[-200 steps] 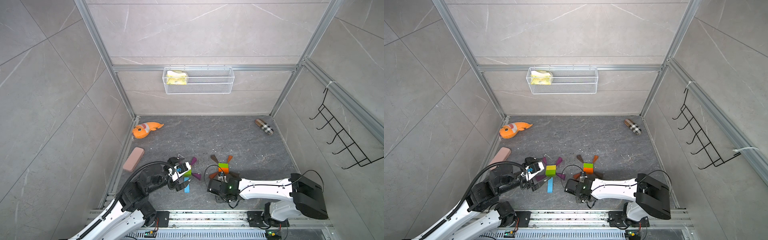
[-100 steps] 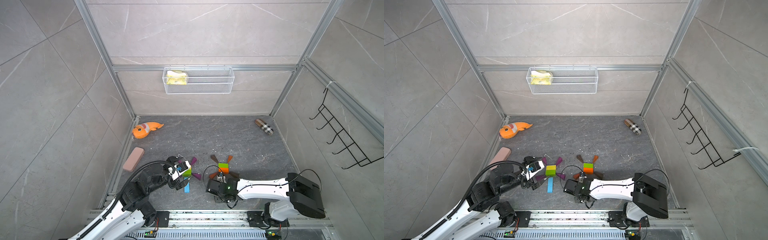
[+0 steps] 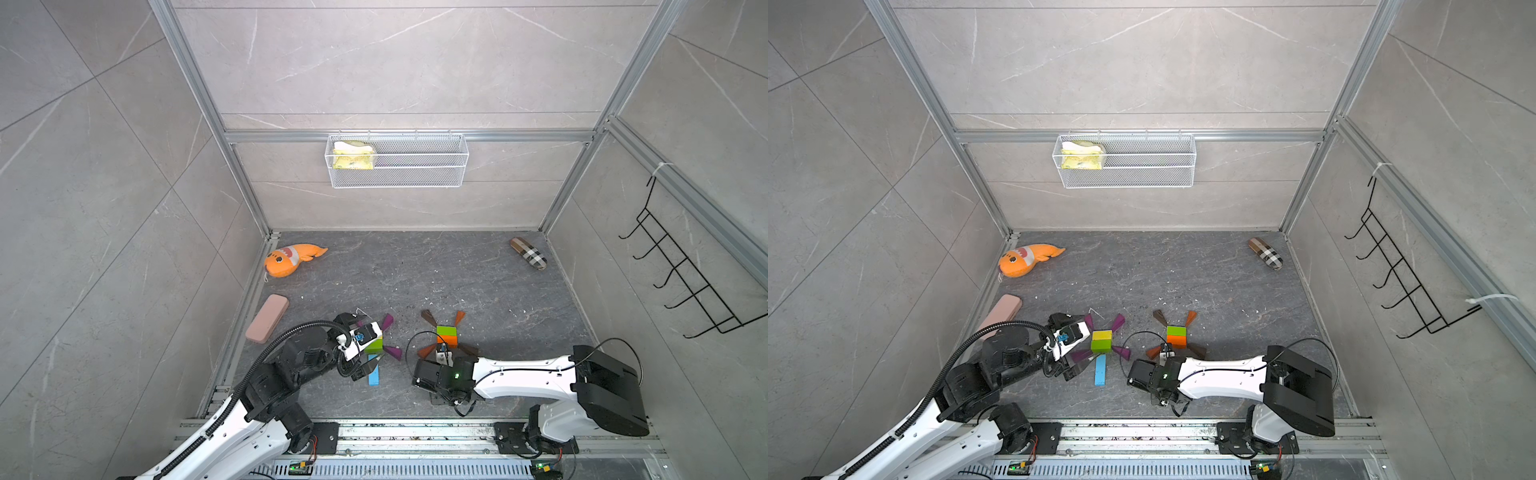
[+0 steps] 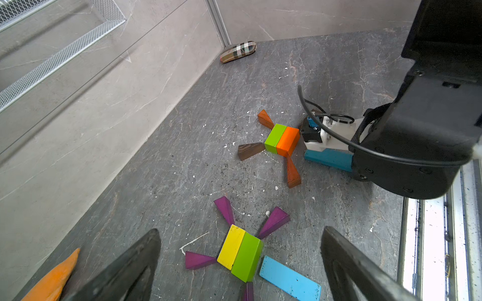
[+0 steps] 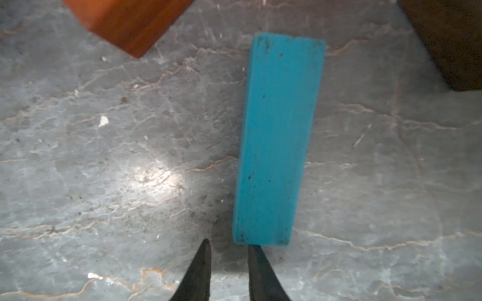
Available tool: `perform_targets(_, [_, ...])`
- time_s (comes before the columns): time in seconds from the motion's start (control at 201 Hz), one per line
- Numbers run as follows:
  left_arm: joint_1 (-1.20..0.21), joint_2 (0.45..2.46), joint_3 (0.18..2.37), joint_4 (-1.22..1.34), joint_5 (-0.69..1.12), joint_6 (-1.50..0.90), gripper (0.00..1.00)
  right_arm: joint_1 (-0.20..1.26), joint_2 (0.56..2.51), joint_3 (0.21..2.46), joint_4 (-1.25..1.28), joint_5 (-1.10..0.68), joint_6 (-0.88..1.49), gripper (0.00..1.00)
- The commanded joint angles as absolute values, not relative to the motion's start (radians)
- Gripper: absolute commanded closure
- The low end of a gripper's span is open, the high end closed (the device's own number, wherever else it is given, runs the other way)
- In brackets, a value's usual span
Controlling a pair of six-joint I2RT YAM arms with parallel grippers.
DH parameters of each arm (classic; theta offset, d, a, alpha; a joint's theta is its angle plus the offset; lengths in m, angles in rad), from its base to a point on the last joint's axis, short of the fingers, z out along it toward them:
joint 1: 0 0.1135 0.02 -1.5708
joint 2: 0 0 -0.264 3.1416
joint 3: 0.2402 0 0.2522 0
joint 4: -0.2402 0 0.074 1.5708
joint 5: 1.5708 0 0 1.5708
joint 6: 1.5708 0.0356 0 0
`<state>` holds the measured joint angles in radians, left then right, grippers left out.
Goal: Assemble a small pinwheel with building blocks
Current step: Assemble the building block at the center of the board.
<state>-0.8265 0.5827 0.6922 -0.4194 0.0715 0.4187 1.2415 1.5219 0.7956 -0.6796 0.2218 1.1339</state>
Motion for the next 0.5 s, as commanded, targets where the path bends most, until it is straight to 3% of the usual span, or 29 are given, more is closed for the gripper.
perform_targets(0.0, [-0.829, 0.586, 0.715, -0.402, 0.068, 0.417, 0.04, 1.246, 1.539, 0.808, -0.707, 0.260, 1.143, 0.72])
perform_targets(0.498, [-0.828, 0.598, 0.718, -0.409, 0.080, 0.419, 0.03, 1.232, 1.561, 0.831, -0.696, 0.270, 1.112, 0.71])
